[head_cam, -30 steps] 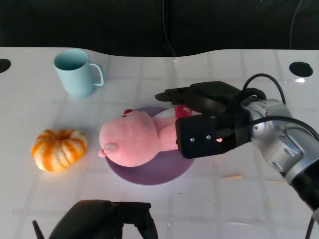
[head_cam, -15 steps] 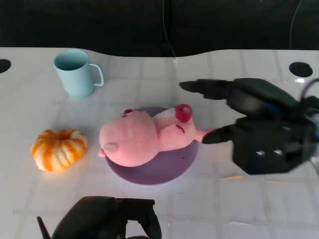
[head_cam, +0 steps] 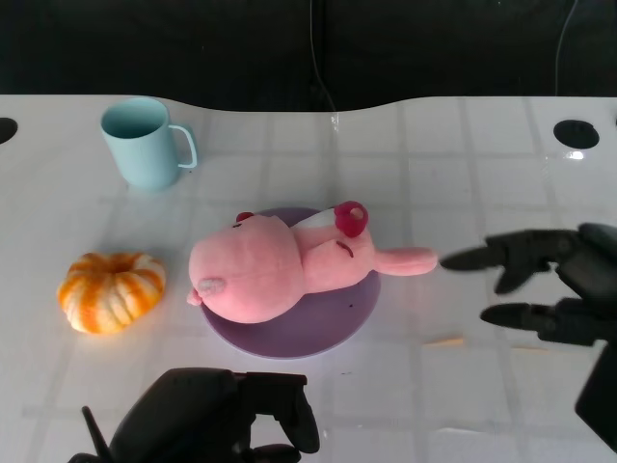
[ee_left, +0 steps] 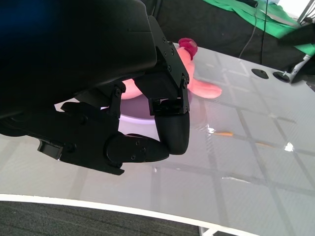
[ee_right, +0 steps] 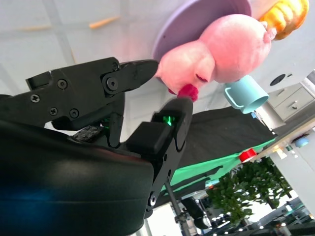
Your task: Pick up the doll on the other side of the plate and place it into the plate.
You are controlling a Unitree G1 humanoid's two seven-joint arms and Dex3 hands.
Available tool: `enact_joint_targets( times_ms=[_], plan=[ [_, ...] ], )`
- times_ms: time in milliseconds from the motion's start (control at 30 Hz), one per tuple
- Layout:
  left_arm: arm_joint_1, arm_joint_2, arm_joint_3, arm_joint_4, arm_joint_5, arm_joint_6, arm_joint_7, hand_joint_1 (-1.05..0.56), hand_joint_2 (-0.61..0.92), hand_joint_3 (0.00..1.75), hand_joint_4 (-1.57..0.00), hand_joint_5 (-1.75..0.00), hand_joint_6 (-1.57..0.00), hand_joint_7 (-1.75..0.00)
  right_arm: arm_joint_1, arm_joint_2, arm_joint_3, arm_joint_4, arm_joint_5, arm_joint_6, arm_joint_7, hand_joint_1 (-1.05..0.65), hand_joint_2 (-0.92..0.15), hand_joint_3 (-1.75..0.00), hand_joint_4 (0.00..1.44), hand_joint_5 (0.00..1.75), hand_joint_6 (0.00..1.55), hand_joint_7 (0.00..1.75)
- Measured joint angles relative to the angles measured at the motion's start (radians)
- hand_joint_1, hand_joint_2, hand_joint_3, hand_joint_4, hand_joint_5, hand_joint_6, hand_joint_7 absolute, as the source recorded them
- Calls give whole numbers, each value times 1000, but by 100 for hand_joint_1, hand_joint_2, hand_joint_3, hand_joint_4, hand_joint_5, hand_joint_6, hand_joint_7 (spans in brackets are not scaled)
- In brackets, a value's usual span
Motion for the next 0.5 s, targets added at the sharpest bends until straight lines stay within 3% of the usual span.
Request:
enact_joint_targets(
  times_ms=[67, 100, 133, 200, 367, 500],
  plan=[
    [0, 6, 10, 0, -8, -1, -2, -29, 92, 32, -71, -145, -75, -105, 32, -3, -11, -31, 10, 7, 6, 3, -64, -74, 81, 132, 97, 63],
    [0, 8, 15, 1, -17, -2, -3, -29, 92, 32, -71, -146, -75, -106, 45, -4, -14, -46, 15, 16, 10, 5, -58, -89, 80, 143, 95, 75],
    [0, 11, 20, 1, -22, -3, -3, -29, 92, 32, -70, -147, -74, -107, 56, -5, -16, -62, 19, 27, 16, 5, -56, -95, 81, 149, 93, 82],
    [1, 16, 25, 3, -33, -7, -3, -29, 92, 32, -69, -148, -73, -108, 83, -6, -17, -96, 21, 42, 24, 7, -52, -103, 81, 156, 92, 90],
    [4, 41, 45, 7, -44, -20, -4, -30, 92, 33, -69, -149, -73, -109, 150, -6, -7, -149, 6, 58, 31, 9, -39, -125, 88, 153, 96, 97],
    [5, 54, 67, 31, -75, -47, -4, -30, 92, 33, -68, -152, -72, -110, 189, -6, 22, -167, -25, 61, 30, 11, -31, -135, 89, 166, 93, 114]
  ],
)
